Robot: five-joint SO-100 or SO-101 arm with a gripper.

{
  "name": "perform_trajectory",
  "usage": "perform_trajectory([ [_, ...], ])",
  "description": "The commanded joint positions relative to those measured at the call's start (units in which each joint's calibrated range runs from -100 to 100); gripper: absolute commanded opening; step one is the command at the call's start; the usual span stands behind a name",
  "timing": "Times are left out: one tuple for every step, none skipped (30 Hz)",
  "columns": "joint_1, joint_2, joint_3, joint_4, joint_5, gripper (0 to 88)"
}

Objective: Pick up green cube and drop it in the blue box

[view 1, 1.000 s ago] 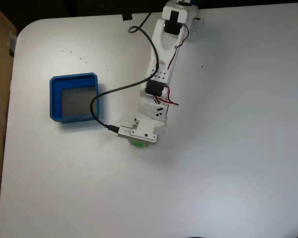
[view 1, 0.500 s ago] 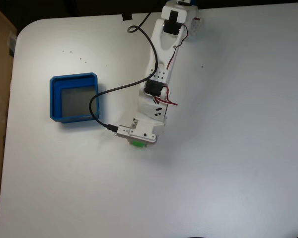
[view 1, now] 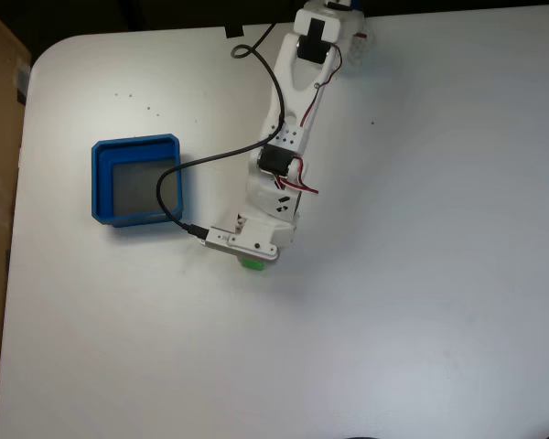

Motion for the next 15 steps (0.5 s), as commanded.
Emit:
perform_trajectory([
  [0.51, -4.17, -3.57, -0.98, -0.15, 0.7],
  [0.51, -5.67, -3.57, -0.73, -0.15, 0.7],
  [0.51, -7.51, -3.48, -0.65, -0.15, 0.7],
  [0.65, -9.52, -3.48, -0.57, -0.15, 0.7],
  [1.02, -11.61, -3.48, -0.57, -0.1, 0.7],
  [1.52, -13.78, -3.39, -0.57, 0.1, 0.7],
  [1.95, -15.7, -3.39, -0.57, 0.15, 0.7],
  [2.32, -17.54, -3.39, -0.48, 0.15, 0.7],
  [2.6, -19.04, -3.39, -0.48, 0.15, 0.7],
  [2.97, -19.88, -3.39, -0.48, 0.15, 0.7],
  [3.26, -20.3, -3.39, -0.48, 0.15, 0.7],
  [3.54, -20.3, -3.39, -0.48, -0.05, 0.7],
  [3.83, -20.3, -3.39, -0.48, -0.1, 0.7],
  [4.19, -20.3, -3.39, -0.48, -0.1, 0.7],
  [4.63, -20.38, -3.39, -0.48, -0.1, 0.7],
])
